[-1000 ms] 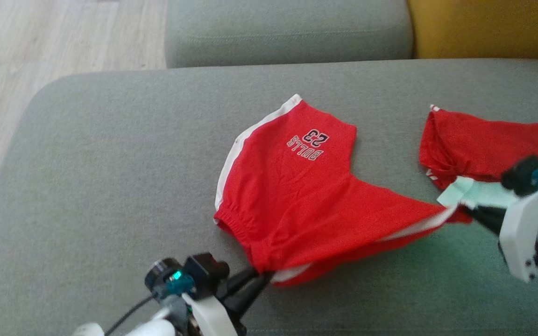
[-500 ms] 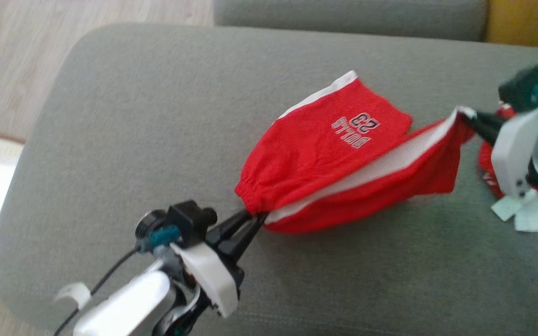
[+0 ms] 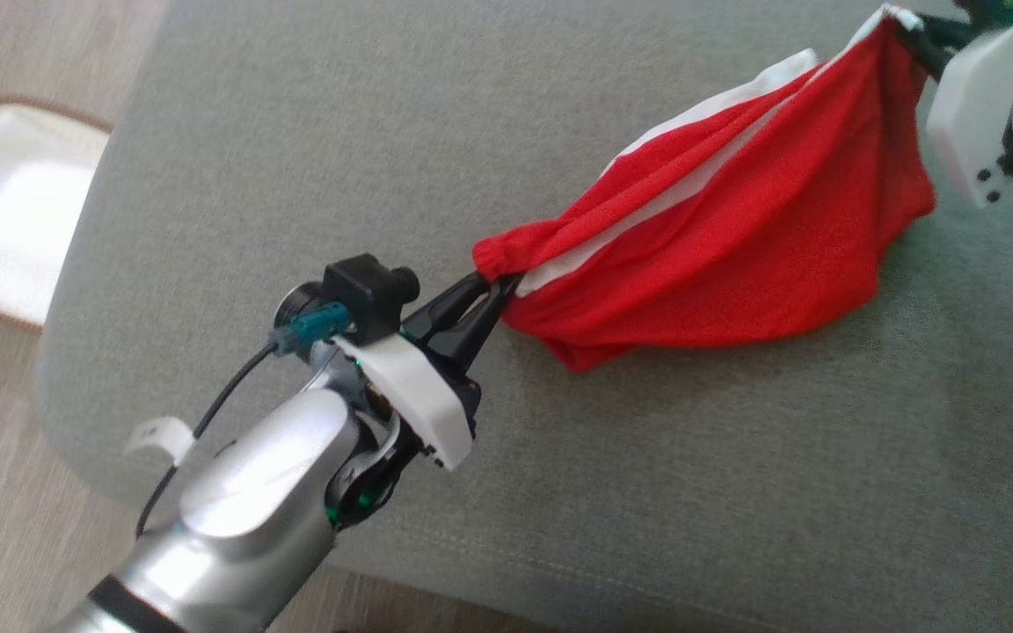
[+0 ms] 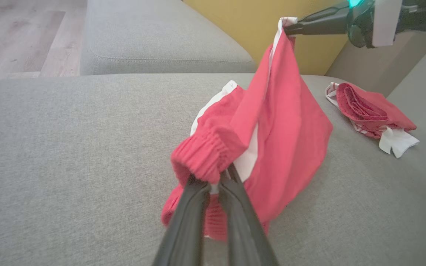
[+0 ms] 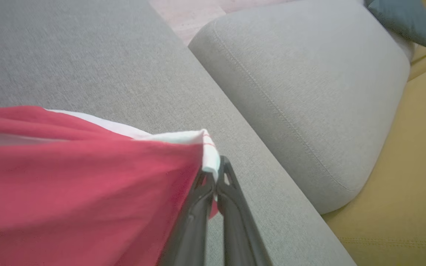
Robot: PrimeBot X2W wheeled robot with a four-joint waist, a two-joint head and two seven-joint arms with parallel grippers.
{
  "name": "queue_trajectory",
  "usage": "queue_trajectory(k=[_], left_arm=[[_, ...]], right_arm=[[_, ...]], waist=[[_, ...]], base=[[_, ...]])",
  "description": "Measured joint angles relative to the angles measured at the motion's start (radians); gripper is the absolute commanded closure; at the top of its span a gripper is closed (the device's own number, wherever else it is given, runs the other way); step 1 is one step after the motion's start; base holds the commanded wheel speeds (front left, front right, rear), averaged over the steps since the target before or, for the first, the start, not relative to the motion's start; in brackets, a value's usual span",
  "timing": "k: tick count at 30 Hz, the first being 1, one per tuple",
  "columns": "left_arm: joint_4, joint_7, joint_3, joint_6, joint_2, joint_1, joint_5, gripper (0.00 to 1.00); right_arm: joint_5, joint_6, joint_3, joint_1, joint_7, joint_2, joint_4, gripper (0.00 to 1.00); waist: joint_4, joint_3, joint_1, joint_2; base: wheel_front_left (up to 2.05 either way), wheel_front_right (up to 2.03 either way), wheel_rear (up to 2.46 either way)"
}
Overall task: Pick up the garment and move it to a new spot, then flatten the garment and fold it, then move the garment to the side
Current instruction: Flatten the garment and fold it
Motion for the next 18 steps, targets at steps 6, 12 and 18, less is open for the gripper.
queue_trajectory(k=[6,12,18], left_arm=[[0.106,-0.026,-0.001,-0.023,-0.053,-0.058,0.000,1.00],[0.183,-0.051,-0.006,-0.040,-0.091,-0.102,0.000,1.00],[0.236,-0.061,-0.006,-0.047,-0.113,-0.144,0.001,1.00]], right_arm=[[-0.002,0.000,0.124,-0.090,-0.024,0.026,0.108,1.00],[0.022,0.000,0.192,-0.145,-0.062,0.044,0.195,1.00],[0.030,0.000,0.222,-0.190,-0.119,0.063,0.269,0.00]], waist=[[0.040,0.063,0.0000,0.0000],[0.057,0.104,0.0000,0.0000],[0.059,0.135,0.0000,0.0000]], base=[[0.00,0.00,0.00],[0.00,0.00,0.00],[0.00,0.00,0.00]])
